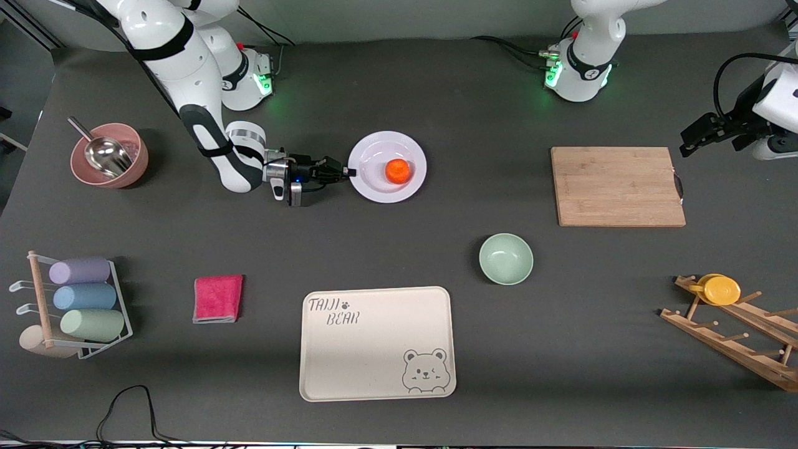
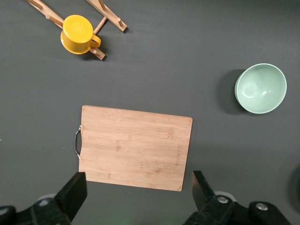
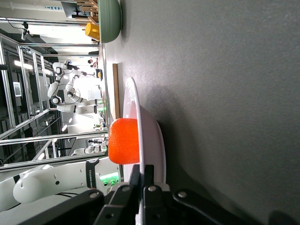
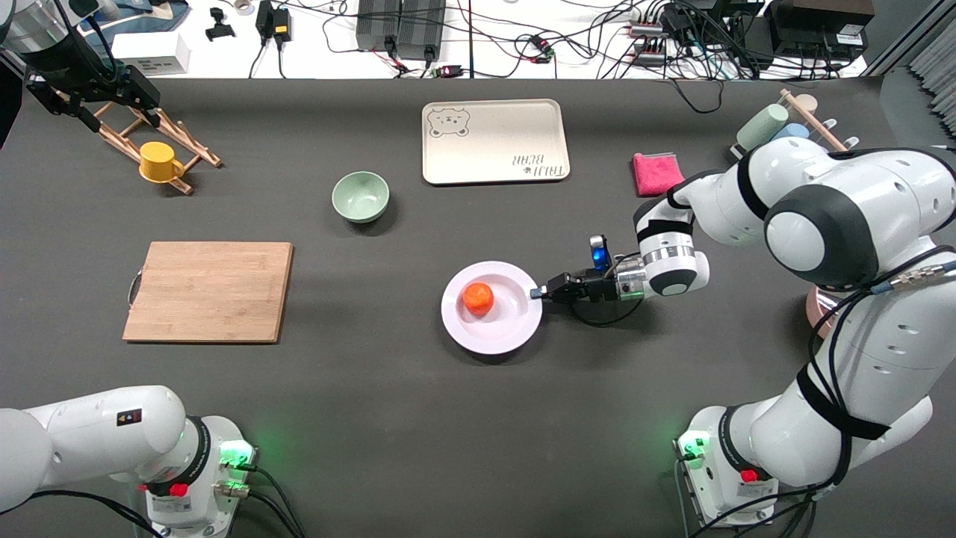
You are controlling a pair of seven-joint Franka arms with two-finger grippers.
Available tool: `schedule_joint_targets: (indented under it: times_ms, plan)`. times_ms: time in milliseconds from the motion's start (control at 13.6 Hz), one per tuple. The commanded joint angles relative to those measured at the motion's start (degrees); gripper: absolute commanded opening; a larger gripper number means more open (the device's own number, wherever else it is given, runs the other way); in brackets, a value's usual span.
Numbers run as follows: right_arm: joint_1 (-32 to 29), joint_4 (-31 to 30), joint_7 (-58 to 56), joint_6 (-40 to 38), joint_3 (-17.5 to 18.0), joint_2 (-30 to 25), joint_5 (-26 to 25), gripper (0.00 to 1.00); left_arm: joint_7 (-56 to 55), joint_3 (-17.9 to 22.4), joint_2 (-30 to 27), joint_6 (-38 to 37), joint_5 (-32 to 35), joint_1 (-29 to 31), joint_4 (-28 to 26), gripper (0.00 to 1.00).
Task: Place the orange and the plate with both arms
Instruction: 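Carry the plate with the orange onto the bear tray with the right gripper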
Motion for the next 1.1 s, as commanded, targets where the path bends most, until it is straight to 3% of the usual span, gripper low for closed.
schedule_joint_targets:
  times_ms: [0,367,661,1028]
  plan:
    - [0.0,1.0,-1.9,0.2,0.6,0.9,1.8,0.00,0.6,0.5,-0.8,0.4,-0.2,-0.3,-0.1,1.00]
    - [-1.1,1.9,-1.4,-0.7,0.6,-4.0,1.6,0.00,0.6,0.2,-0.8,-0.4,-0.2,-0.5,-0.3,1.00]
    - [-2.4,1.8,-1.3,-5.8,0.2,-7.9,1.0,0.00,0.6,0.1,-0.1,0.6,-0.1,-0.4,-0.6,1.00]
    - [-2.5,0.5,5.6,-6.4,0.1,-18.3,0.8,0.00,0.4,0.1,-0.1,0.9,0.0,-0.5,-0.9,1.00]
